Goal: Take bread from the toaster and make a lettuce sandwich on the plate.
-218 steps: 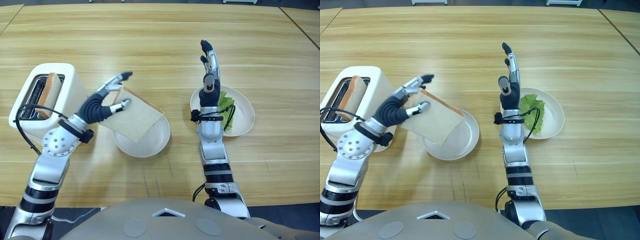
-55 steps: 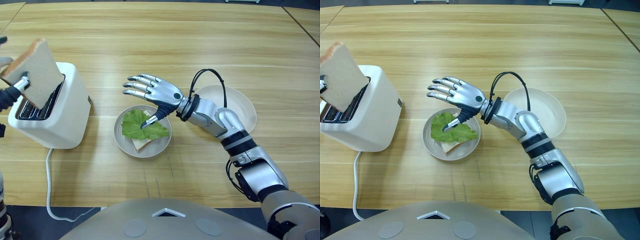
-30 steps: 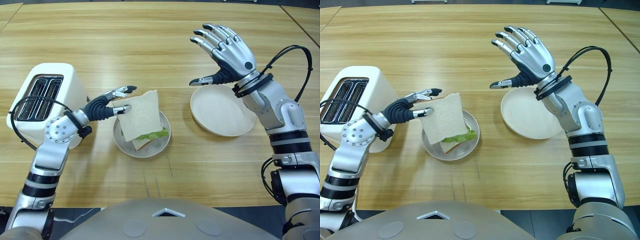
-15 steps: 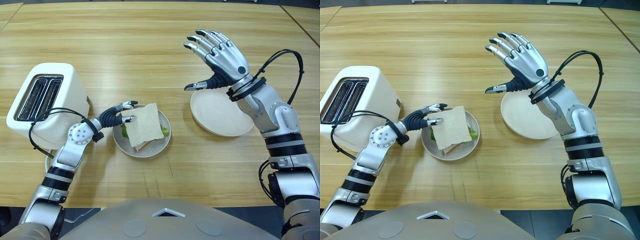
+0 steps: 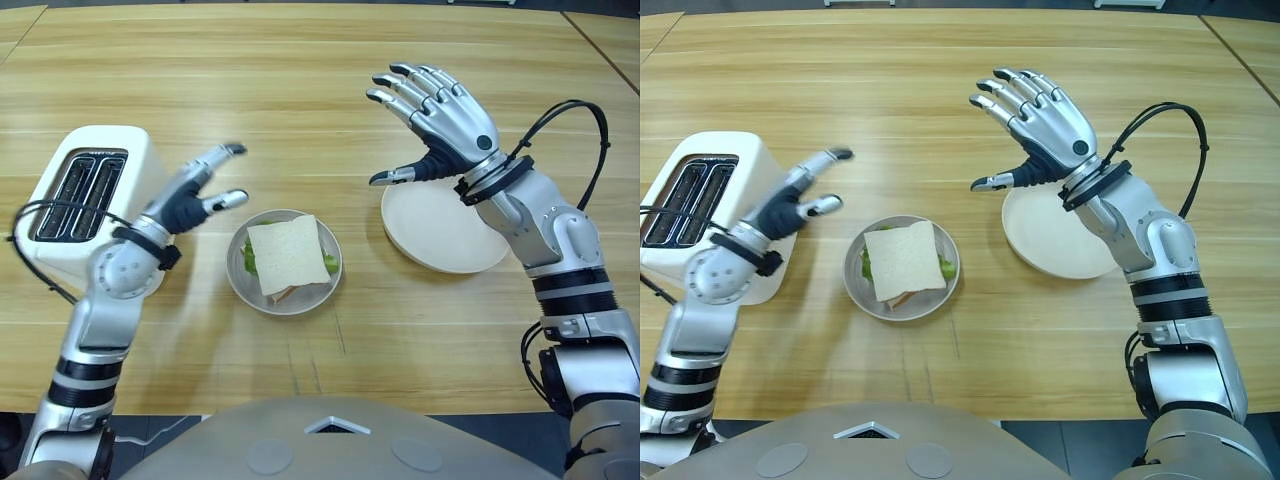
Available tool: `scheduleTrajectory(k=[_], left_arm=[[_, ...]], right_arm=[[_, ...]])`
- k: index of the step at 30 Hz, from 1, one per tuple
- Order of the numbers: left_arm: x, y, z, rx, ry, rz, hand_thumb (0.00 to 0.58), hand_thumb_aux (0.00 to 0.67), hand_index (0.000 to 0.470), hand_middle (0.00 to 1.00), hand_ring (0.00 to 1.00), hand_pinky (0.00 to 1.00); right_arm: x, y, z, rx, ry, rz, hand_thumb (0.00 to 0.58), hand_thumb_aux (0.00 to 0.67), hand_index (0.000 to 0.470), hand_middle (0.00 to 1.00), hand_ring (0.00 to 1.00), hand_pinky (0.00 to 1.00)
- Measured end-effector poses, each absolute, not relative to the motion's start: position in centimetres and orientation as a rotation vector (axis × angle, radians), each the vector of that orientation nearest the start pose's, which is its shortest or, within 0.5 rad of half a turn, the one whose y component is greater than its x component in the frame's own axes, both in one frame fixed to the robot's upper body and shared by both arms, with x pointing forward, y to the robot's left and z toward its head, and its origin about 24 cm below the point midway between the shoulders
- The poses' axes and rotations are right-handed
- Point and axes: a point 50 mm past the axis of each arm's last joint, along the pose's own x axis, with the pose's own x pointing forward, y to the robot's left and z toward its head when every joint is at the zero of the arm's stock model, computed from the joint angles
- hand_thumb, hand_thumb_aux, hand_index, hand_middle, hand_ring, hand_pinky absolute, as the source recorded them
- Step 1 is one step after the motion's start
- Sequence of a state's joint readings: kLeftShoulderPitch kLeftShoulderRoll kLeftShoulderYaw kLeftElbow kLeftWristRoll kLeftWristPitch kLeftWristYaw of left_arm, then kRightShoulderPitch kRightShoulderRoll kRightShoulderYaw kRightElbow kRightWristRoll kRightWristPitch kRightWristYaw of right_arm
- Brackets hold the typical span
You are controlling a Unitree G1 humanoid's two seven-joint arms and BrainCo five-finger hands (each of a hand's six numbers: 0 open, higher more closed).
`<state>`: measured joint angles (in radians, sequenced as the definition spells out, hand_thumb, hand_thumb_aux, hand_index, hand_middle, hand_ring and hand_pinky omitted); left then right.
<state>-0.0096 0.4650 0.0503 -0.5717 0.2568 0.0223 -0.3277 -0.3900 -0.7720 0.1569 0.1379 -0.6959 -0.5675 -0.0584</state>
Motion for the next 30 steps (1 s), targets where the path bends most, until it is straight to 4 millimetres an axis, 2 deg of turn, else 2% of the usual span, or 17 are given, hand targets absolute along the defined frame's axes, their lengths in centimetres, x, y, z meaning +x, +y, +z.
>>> scheduleTrajectory(k=[1,4,6,9,12,16,18,21,26,30], left_arm=[[21.6,17.5,18.0,0.764,-0.484,-0.336,0.58,0.67,0.47,1.0,1.0,1.0],[19.2,17.8,16.3,0.685,-0.379,-0.541,0.58,0.67,0.47,1.0,1.0,1.0],[17.4,18.4,13.9,0.7,-0.23,-0.741,0.58,0.67,0.47,1.0,1.0,1.0],[14.1,19.0,10.6,0.697,-0.029,-1.063,0.58,0.67,0.47,1.0,1.0,1.0],[13.5,18.7,9.3,0.671,0.005,-1.168,0.58,0.67,0.47,1.0,1.0,1.0],[13.9,18.3,7.0,0.649,0.077,-1.209,0.58,0.67,0.47,1.0,1.0,1.0],[14.4,18.4,5.4,0.642,0.14,-1.214,0.58,0.67,0.47,1.0,1.0,1.0],[15.2,17.9,3.0,0.633,0.209,-1.221,0.58,0.67,0.47,1.0,1.0,1.0],[17.1,15.9,1.6,0.64,0.153,-1.22,0.58,0.67,0.47,1.0,1.0,1.0],[18.7,15.1,1.4,0.698,0.094,-1.156,0.58,0.67,0.47,1.0,1.0,1.0]], right_arm=[[28.8,-19.6,15.4,-1.397,-0.674,0.427,0.58,0.67,0.47,1.0,1.0,1.0],[26.0,-18.7,12.2,-1.205,-0.465,0.729,0.58,0.67,0.47,1.0,1.0,1.0],[23.7,-18.0,10.7,-1.089,-0.337,0.921,0.58,0.67,0.47,1.0,1.0,1.0],[20.7,-17.0,9.6,-0.989,-0.192,1.186,0.58,0.67,0.47,1.0,1.0,1.0],[19.9,-16.9,9.3,-0.958,-0.123,1.283,0.58,0.67,0.47,1.0,1.0,1.0],[19.6,-17.6,7.8,-0.902,-0.008,1.336,0.58,0.67,0.47,1.0,1.0,1.0],[19.5,-18.2,6.2,-0.904,0.076,1.344,0.58,0.67,0.47,1.0,1.0,1.0],[18.9,-17.7,3.7,-0.926,0.159,1.388,0.58,0.67,0.47,1.0,1.0,1.0],[19.7,-15.3,2.6,-0.97,0.075,1.401,0.58,0.67,0.47,1.0,1.0,1.0],[21.2,-13.6,2.1,-1.011,-0.029,1.305,0.58,0.67,0.47,1.0,1.0,1.0]])
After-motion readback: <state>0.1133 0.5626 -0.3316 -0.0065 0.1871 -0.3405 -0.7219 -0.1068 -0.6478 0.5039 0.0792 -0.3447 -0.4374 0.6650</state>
